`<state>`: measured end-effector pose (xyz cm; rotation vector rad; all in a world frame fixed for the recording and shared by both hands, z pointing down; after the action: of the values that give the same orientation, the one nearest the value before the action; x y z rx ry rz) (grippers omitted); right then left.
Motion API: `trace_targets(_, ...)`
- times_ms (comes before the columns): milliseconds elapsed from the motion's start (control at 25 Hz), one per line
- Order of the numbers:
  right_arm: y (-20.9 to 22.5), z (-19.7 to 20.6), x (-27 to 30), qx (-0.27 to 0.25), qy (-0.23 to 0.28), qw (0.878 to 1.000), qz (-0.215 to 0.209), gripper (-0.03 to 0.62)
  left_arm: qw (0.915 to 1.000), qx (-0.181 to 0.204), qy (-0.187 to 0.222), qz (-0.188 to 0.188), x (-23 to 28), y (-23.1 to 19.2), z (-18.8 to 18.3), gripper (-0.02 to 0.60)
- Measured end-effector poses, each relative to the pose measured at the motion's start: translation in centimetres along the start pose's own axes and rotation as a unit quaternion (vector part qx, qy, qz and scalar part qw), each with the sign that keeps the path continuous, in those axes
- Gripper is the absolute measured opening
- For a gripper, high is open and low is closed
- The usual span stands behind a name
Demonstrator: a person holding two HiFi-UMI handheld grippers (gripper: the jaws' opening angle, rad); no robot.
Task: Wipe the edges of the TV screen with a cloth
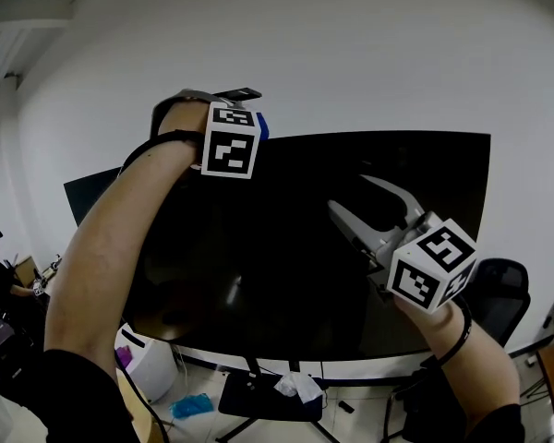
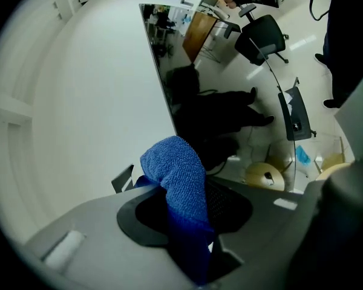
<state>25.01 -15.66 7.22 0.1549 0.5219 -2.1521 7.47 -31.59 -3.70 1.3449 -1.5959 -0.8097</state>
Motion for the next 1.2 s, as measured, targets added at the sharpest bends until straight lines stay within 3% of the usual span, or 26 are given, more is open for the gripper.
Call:
trace_targets(520,6.6,-0.7,-8.2,0.023,-0.028,0.999,0.006,0.238,0.9998,0.004,0.005,-0.021,-2.9,-3.5,-9.4,0.13)
trace_targets(720,8.0,-1.3,-9.4,0.013,-0.022,0.999,0.026,0.236,0.999,0.01,0.031,-0.03,-4.0,-4.5,-12.1,0.13)
trace_targets(1200,12.6,-1.6,-16.0,-0.006,-0.021,0.999,0.03,0.236,0.9987,0.032,0.024,-0.031,-6.5,-7.7,-20.9,0.132)
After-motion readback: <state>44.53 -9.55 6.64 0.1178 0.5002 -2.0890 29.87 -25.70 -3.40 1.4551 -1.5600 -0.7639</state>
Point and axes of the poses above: the fingertips, and each gripper's own axes: x forward along the fingers, y to its right, z out of its underside, the point moved 8 cm from there along -x, backward along the fingers, and after that the axes turned 8 degrees about -y, right-handed, at the moved point
